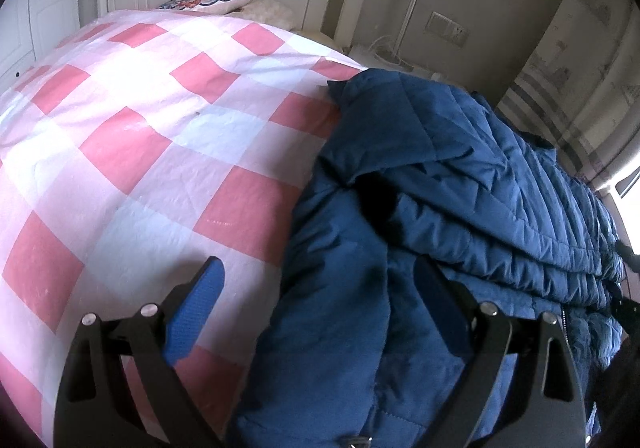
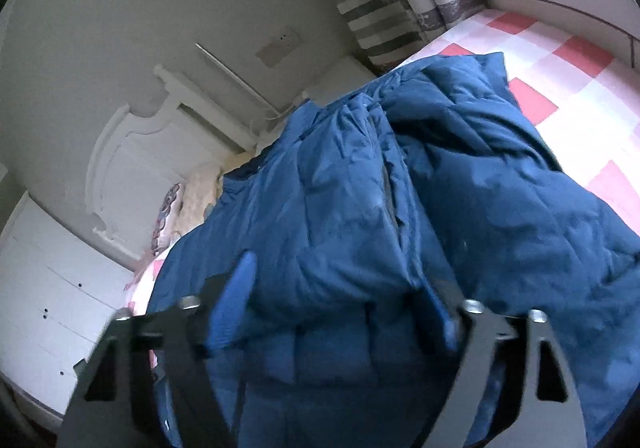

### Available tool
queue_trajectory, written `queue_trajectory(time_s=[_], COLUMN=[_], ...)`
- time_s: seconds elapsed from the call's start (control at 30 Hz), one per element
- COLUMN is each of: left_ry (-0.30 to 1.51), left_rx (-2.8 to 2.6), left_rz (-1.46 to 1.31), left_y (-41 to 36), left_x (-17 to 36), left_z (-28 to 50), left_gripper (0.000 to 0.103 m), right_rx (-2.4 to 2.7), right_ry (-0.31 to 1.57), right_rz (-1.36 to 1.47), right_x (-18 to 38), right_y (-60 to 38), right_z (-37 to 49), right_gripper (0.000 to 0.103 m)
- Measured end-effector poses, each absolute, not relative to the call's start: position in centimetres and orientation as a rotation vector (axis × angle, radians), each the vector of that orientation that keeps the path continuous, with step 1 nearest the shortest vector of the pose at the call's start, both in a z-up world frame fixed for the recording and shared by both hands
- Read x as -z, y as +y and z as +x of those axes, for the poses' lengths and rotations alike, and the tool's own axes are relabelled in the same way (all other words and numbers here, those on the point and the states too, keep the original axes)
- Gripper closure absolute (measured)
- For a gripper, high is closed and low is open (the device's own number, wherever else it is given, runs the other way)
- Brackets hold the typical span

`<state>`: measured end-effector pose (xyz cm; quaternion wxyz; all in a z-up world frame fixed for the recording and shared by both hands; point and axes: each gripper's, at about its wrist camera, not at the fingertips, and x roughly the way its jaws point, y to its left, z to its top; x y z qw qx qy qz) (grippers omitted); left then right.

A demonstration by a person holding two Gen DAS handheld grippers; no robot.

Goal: Fold large clothes

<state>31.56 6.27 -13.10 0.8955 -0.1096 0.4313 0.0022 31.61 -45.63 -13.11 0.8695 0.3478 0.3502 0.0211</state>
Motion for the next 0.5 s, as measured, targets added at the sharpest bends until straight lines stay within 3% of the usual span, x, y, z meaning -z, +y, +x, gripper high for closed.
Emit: queue_trajectory(time_s=[0.07,0.1,0.3,0.5], left_ry=[0.895,0.896,0.898,0.899], left_rx=[-0.004,-0.004,-0.004,-0.004], left_rz=[-0.229,-0.231,-0.239,-0.241], left_y=[6.3,6.3,6.4,6.4], left_x=[13.1,13.1,13.2,13.1], left_z=[31.6,31.6,31.6,31.7], left_gripper=[0.008,0.008,0.008,0.008], right_rx=[-0.049,-0.056,-0.065,-0.019], right_ry=[0.715,0.668,0.499,0.701], right_rz=[0.692,0.657,0.669,0.732], right_x=[12.5,11.2,7.5,13.7], right_y=[-45.1,-44.5,-45.8,-48.1], right_z=[31.2,30.6,26.5,27.4], right_gripper=[0.067,0.072,0.075,0.072])
